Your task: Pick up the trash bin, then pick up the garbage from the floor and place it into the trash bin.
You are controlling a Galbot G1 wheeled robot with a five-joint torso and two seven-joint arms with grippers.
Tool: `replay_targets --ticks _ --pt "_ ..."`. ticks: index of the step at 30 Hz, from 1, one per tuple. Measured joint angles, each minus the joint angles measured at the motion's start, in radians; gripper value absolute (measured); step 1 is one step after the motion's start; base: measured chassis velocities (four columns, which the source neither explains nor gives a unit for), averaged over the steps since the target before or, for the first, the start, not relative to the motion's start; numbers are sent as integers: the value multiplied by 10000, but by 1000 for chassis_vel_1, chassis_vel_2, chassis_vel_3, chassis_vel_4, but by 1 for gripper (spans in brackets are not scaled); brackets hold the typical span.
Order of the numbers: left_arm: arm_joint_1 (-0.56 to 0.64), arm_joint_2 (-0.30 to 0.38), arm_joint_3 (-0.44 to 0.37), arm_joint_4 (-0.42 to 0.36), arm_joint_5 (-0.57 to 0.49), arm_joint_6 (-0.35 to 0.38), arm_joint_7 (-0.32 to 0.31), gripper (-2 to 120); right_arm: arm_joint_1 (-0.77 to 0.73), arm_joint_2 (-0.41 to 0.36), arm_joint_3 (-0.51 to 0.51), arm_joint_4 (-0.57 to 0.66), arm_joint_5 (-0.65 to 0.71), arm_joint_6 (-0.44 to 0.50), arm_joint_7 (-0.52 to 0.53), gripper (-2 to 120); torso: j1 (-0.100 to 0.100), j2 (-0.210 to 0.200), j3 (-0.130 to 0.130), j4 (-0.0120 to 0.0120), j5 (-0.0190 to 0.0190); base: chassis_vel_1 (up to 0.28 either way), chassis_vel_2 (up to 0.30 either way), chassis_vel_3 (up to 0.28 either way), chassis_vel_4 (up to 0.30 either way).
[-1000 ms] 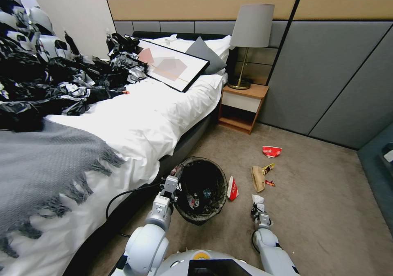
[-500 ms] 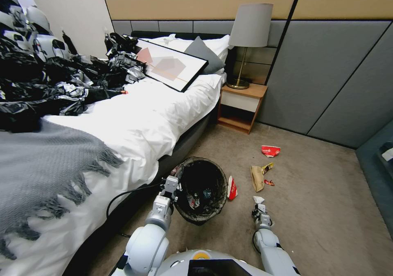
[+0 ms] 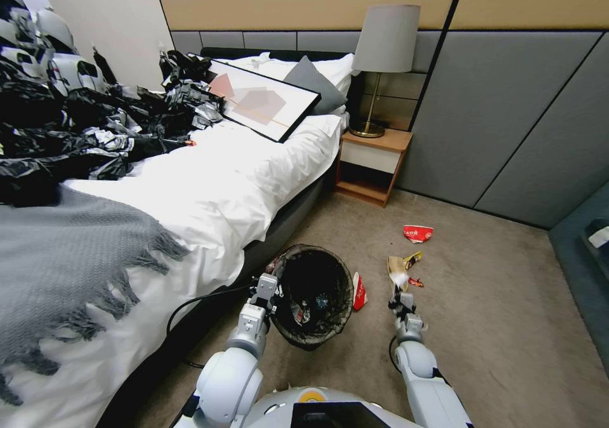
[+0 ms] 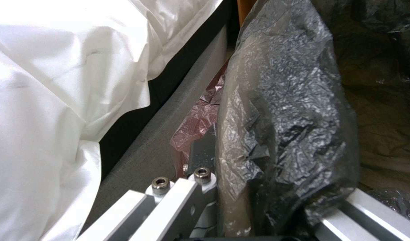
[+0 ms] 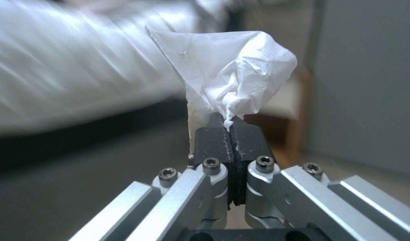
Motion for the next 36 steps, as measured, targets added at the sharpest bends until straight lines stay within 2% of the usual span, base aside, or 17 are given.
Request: replay_targets --ticks 1,5,6,9,13,22,25,36 --pt "0 0 0 0 0 0 0 1 0 0 0 0 0 0 0 0 0 0 0 0 0 0 0 0 0" --pt "-63 14 77 72 0 -1 9 1 -246 -344 -574 1613 87 1299 -1993 0 0 0 0 0 0 0 0 0 0" --pt "-63 14 77 72 0 -1 9 1 -246 -344 -574 1613 87 1299 -1993 0 0 0 0 0 0 0 0 0 0" --pt "-106 43 147 135 -15 0 12 1 -515 -772 -966 2354 470 1614 -2972 0 0 0 0 -3 -1 0 0 0 0" --pt "-144 29 203 180 -20 13 17 1 -694 -1065 -1468 2537 550 1840 -3619 0 0 0 0 -2 2 0 0 0 0" --pt "-178 -16 240 196 -20 43 26 1 -970 -1147 -2379 2065 187 2097 -4001 0 0 0 0 -1 2 0 0 0 0" --pt "-167 -8 201 172 -21 43 29 1 -1252 -957 -2668 1424 -130 2444 -4001 0 0 0 0 -1 2 0 0 0 0" --pt "-178 -17 154 129 -50 26 30 1 -1824 -664 -2701 339 -479 3100 -3996 0 0 1 -1 -1 2 0 0 0 0"
